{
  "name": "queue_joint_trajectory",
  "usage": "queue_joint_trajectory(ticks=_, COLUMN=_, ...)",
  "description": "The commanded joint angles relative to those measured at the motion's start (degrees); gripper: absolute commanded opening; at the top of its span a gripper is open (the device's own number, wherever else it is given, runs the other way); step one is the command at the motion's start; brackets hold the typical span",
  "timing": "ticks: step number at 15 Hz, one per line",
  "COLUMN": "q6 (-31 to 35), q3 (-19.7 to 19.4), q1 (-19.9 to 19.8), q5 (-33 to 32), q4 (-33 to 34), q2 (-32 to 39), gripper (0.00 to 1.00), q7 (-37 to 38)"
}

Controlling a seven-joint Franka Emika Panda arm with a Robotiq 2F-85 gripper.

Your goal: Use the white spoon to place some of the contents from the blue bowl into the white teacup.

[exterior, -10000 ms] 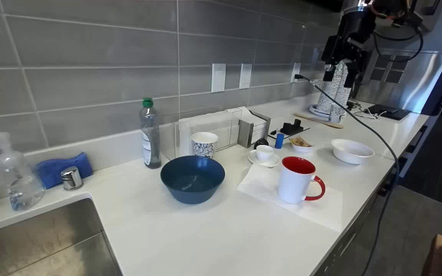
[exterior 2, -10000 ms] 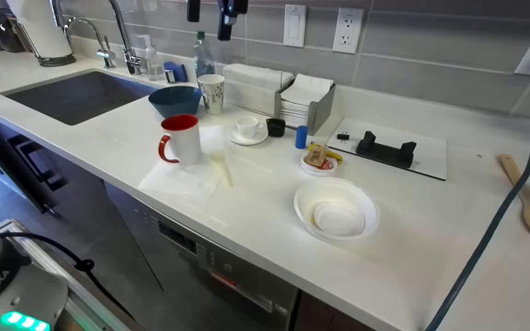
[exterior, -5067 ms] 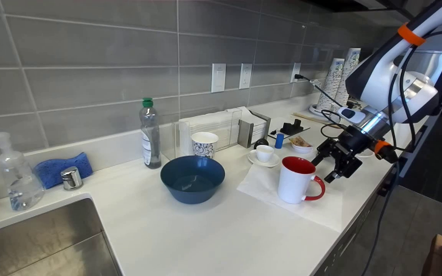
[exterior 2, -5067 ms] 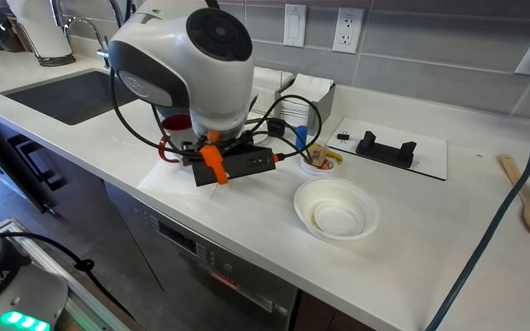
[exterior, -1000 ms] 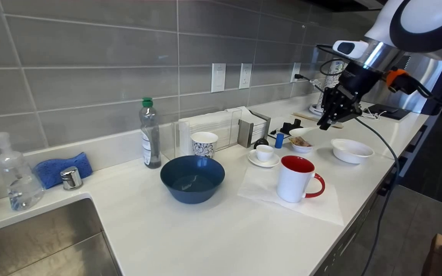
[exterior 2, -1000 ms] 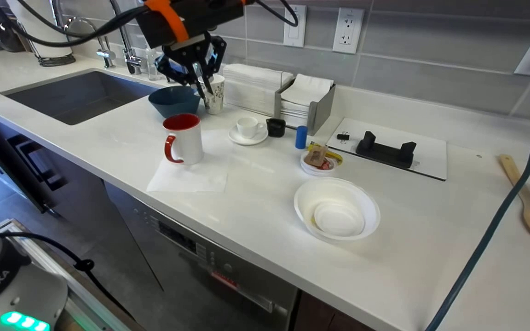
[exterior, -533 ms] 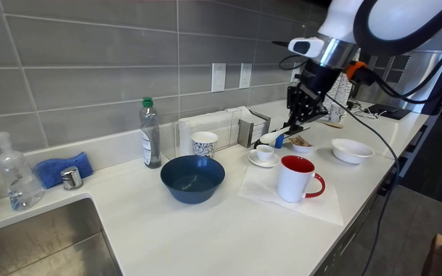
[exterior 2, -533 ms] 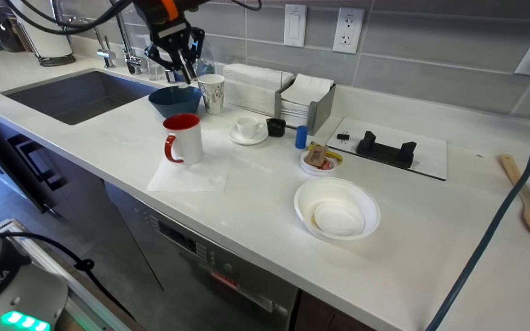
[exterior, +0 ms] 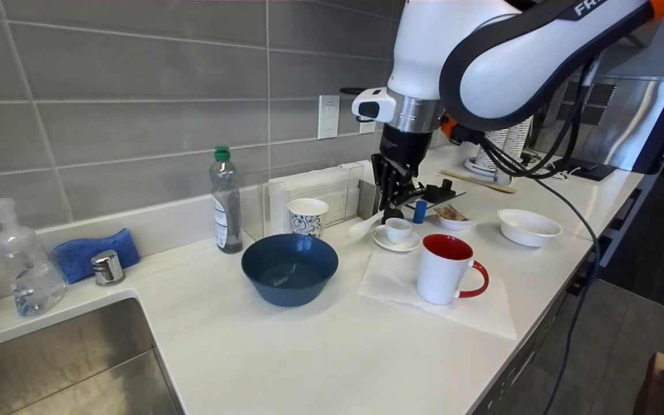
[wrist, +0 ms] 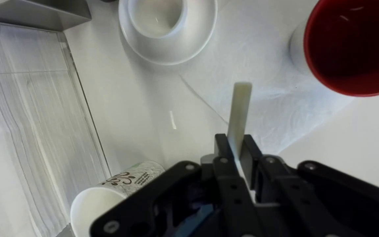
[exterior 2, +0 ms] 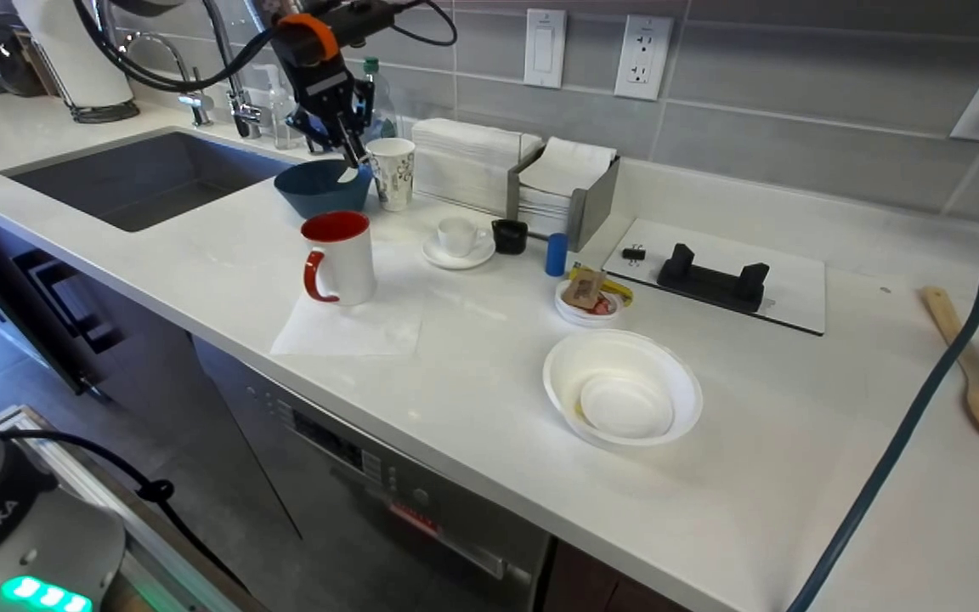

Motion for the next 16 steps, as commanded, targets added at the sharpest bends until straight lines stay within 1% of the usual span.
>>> queue_joint_trajectory(ticks=1, q6=-0.14, q3=-0.99, q1=0.82, q5=-0.02, q4=0.01, q2=-0.1, gripper=0.13, q7=-0.01)
queue_joint_trajectory(ticks=3, q6=-0.15, q3=-1.29, q1=0.79, q5=-0.03, q4=-0.17, q2=-0.73, gripper=0.13, q7=-0.04)
queue_joint_trajectory(ticks=4, q6=-0.16, q3=-1.17, q1=0.97, q5=0.0, q4=0.36, q2=-0.22, gripper=0.03, q7=-0.61)
queue_joint_trajectory(ticks=10, q6=-0.34, q3=1.45, q1=3.87, q5=-3.74, q4=6.93, q2=6.9, gripper=0.03, q7=2.33)
queue_joint_trajectory(ticks=16, q6=-0.96, q3=1.4, q1=5.78, q5=-11.52, q4=12.66, q2=13.34, gripper=0.03, q7=8.74)
